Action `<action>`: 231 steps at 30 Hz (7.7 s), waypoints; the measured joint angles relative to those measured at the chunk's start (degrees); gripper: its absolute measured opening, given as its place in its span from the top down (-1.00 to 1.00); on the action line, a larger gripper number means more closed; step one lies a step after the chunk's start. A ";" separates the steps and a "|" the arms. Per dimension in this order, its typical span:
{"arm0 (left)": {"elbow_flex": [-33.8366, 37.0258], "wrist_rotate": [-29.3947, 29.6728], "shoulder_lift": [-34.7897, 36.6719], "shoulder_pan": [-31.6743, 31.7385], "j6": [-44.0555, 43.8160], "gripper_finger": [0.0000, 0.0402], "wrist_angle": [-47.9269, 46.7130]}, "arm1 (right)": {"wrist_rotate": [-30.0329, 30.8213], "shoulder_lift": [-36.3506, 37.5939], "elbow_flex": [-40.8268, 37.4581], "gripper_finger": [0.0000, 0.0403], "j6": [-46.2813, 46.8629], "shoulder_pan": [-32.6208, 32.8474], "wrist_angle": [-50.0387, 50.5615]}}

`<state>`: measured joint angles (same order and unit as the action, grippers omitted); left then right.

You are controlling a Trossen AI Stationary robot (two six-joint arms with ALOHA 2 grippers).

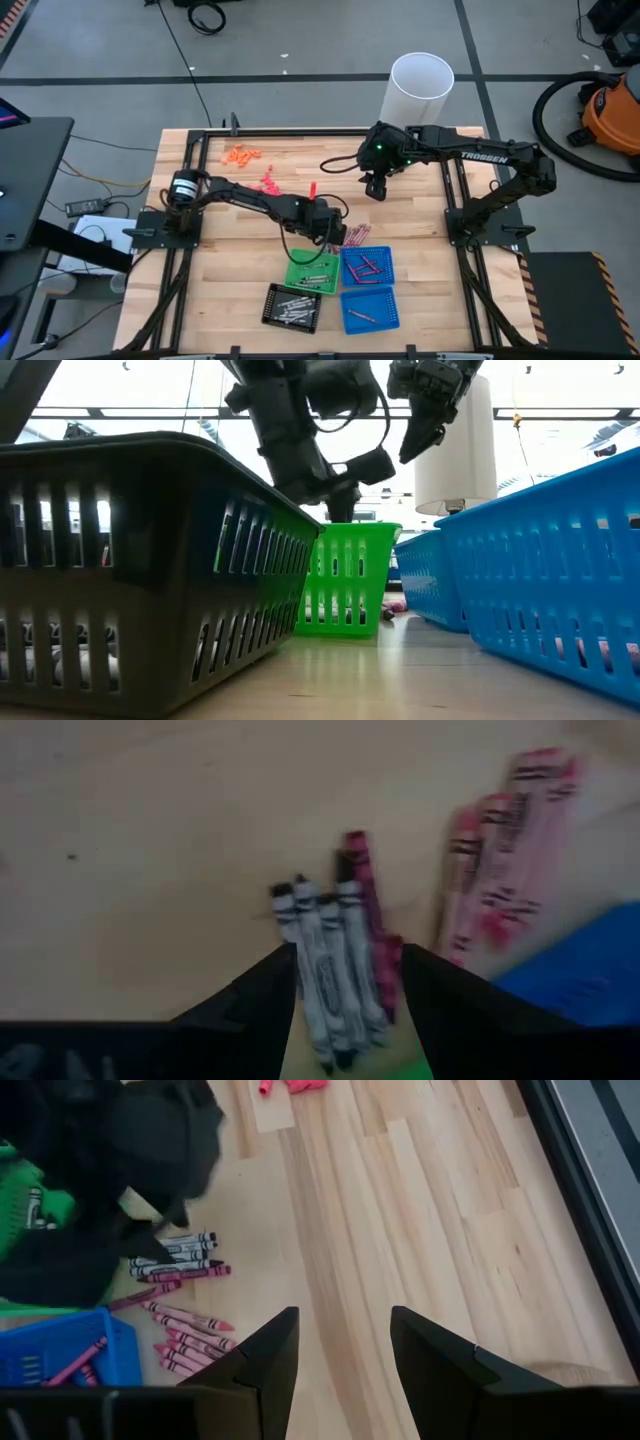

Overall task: Sort crayons
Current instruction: Put the black crayon into the green bin

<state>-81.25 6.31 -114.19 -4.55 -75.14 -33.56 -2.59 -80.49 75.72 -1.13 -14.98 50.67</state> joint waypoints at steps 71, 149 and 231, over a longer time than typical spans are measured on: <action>0.26 2.99 -1.33 -1.25 3.80 0.05 -8.05 | -0.02 -0.01 0.02 0.17 0.96 2.60 -2.00; 0.13 13.29 10.88 -7.45 17.98 0.92 -1.95 | 0.00 -0.02 0.02 0.17 0.55 2.62 -2.18; 0.08 3.47 12.73 -19.85 38.66 0.92 -1.00 | -1.81 0.00 0.02 0.17 1.16 6.79 -9.08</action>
<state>-81.17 9.78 -101.46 -24.40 -36.49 -34.57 -4.40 -80.49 75.75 0.03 -8.19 41.58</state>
